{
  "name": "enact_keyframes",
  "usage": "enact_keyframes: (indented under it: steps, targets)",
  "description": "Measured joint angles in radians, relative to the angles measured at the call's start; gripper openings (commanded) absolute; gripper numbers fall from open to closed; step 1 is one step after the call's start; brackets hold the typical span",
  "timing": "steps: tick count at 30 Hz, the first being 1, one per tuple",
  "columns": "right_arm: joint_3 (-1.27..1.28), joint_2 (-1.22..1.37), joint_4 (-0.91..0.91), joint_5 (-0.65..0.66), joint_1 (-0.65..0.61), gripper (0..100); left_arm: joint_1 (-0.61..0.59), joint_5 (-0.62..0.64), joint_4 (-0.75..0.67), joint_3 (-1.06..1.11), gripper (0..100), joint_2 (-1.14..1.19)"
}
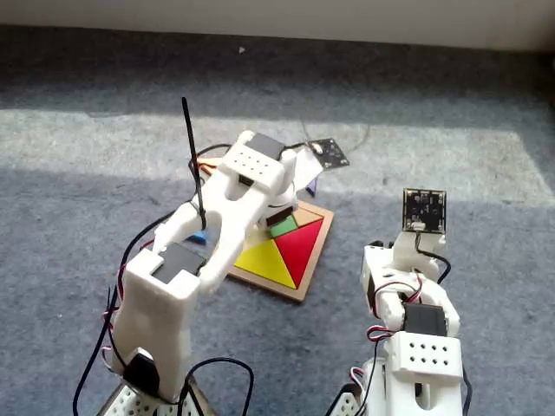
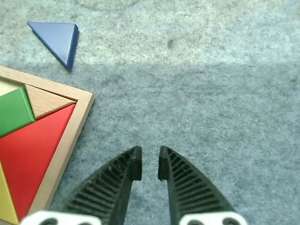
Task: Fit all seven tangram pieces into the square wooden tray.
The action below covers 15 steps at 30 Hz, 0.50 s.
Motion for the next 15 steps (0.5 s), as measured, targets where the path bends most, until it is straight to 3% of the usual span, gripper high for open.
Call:
enact_keyframes:
  steps: [6, 15]
  targets:
    - [0.0, 0.0, 0.0, 0.0, 0.0, 7.7, 0.023, 0.003, -0.069, 0.029, 3, -0.006]
    - [0.0, 0.0, 0.0, 0.0, 0.0, 7.7, 0.077, 0.077, -0.055, -0.012, 3, -0.006]
